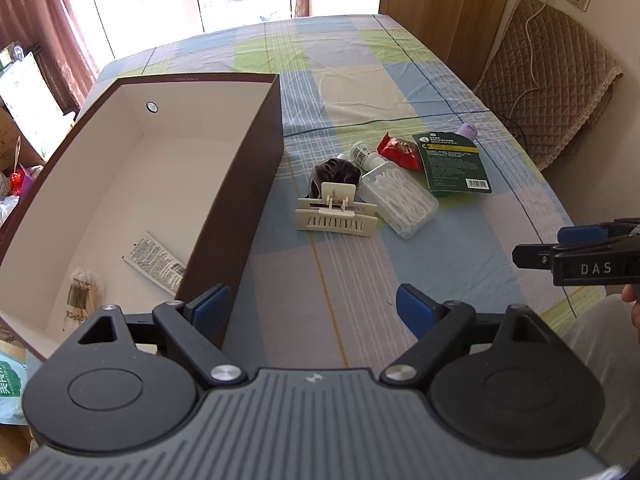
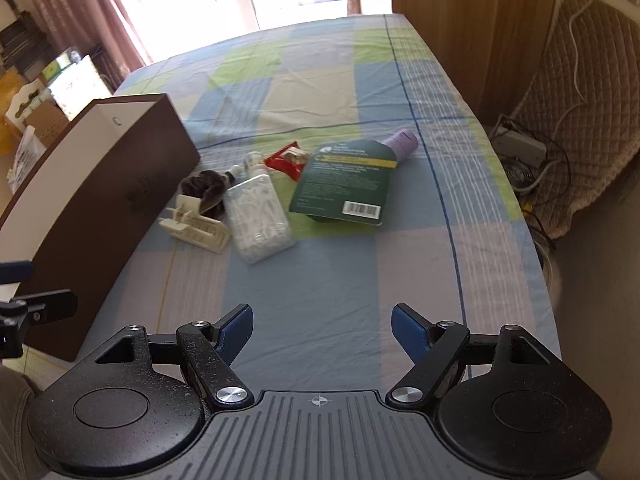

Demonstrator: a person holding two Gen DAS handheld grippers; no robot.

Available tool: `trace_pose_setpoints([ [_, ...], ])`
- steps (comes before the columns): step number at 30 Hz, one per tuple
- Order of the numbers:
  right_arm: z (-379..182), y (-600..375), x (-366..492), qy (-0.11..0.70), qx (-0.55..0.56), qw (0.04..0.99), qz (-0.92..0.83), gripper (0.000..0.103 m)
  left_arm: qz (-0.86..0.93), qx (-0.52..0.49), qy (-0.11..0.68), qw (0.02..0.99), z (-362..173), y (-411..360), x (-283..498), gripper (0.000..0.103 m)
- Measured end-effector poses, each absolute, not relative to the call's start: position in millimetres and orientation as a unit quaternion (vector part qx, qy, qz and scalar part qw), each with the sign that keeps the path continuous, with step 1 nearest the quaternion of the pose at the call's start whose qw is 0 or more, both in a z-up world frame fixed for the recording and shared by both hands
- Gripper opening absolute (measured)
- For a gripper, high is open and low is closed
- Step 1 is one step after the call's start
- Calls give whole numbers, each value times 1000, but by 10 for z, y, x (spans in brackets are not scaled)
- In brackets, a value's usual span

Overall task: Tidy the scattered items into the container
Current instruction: 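Withdraw both tools from the box back toward the remaining items, then grasp the cream plastic clip with the left tool while the right tool grasps the green card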

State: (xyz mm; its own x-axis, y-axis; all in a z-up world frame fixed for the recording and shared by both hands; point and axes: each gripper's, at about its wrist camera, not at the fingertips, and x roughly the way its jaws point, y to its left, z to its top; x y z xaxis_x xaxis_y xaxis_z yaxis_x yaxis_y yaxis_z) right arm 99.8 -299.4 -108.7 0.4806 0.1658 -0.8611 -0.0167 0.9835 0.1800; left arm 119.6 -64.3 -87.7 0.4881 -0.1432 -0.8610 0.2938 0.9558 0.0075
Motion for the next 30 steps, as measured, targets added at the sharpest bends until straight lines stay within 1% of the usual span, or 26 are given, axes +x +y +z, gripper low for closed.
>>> trace_pose_setpoints([
  [9,-1308,-3224,1481,519,122,845,24,82,-118,81,490,860,-1130,-806,1589,87],
  [11,-1349,-3244,1604,516,133,846,19,98,-115,81,489,861,-1158,-834,1665,87],
  [12,-1367,-3246,1661,512,136,848,16,103,-114,81,488,862,-1168,-845,1698,87],
  [20,-1597,-3095,2118,505,108,856,0,103,-105,81,484,865,-1210,-867,1871,87],
  [27,-1822,-2991,2312,503,91,860,5,103,-97,82,487,864,-1270,-847,1918,87],
  [28,-1836,-2979,2316,499,85,862,6,99,-97,82,488,864,-1279,-849,1920,87],
  [29,-1848,-2971,2316,497,79,864,7,91,-96,82,488,863,-1287,-851,1922,87],
  [30,-1855,-2967,2312,496,74,865,9,91,-96,82,489,863,-1293,-856,1925,87],
])
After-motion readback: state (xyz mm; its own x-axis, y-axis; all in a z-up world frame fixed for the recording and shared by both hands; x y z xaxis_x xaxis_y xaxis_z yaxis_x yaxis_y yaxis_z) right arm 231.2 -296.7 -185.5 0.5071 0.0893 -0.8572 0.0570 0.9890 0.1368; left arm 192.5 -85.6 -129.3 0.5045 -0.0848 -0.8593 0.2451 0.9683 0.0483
